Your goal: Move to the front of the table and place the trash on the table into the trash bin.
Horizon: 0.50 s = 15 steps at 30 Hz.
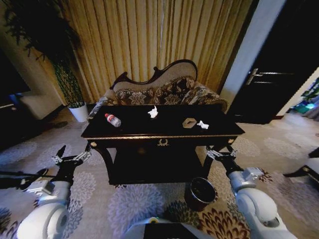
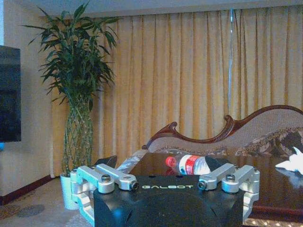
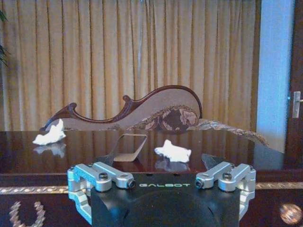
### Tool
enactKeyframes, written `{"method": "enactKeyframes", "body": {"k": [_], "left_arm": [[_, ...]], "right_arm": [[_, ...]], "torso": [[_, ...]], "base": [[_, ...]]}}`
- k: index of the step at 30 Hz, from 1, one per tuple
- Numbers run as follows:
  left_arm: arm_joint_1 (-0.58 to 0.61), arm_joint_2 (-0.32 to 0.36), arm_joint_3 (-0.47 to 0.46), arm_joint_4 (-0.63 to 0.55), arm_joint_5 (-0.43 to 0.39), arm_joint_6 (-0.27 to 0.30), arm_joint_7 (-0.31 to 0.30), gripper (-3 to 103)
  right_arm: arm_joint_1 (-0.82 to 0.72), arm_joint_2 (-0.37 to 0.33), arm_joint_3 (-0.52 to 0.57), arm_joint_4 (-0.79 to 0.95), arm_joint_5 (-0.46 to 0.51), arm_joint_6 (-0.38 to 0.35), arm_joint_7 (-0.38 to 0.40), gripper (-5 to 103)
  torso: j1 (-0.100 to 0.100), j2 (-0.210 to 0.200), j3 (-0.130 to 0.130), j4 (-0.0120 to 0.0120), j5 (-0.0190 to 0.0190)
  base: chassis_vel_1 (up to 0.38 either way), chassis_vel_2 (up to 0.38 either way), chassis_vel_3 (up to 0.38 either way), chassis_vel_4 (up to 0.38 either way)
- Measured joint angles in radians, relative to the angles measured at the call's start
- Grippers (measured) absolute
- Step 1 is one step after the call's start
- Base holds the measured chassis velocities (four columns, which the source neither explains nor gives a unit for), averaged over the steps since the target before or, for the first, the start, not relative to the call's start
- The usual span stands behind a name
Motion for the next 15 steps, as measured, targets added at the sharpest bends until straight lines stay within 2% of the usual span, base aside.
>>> {"method": "enactKeyframes", "body": {"k": [7,11,15], "left_arm": [[-0.002,0.006,-0.005,-0.012,-0.003,0.003,0.000,100],[-0.002,0.007,-0.005,-0.019,-0.003,0.006,0.000,100],[-0.002,0.007,-0.005,-0.025,-0.004,0.008,-0.001,100]], "right_arm": [[0.005,-0.001,-0.001,0.001,-0.001,0.000,0.000,100],[0.003,-0.005,-0.006,0.044,0.065,0.000,-0.004,100],[0.008,-0.011,-0.014,0.049,0.072,-0.007,-0.004,100]], "torso": [[0.000,0.000,0.000,0.0000,0.0001],[0.001,0.000,0.000,0.0000,-0.0001],[0.001,0.000,0.000,0.0000,0.0000]], "base": [[-0.170,0.157,0.163,-0.165],[-0.139,0.142,0.148,-0.152],[-0.076,0.074,0.044,-0.063]]}}
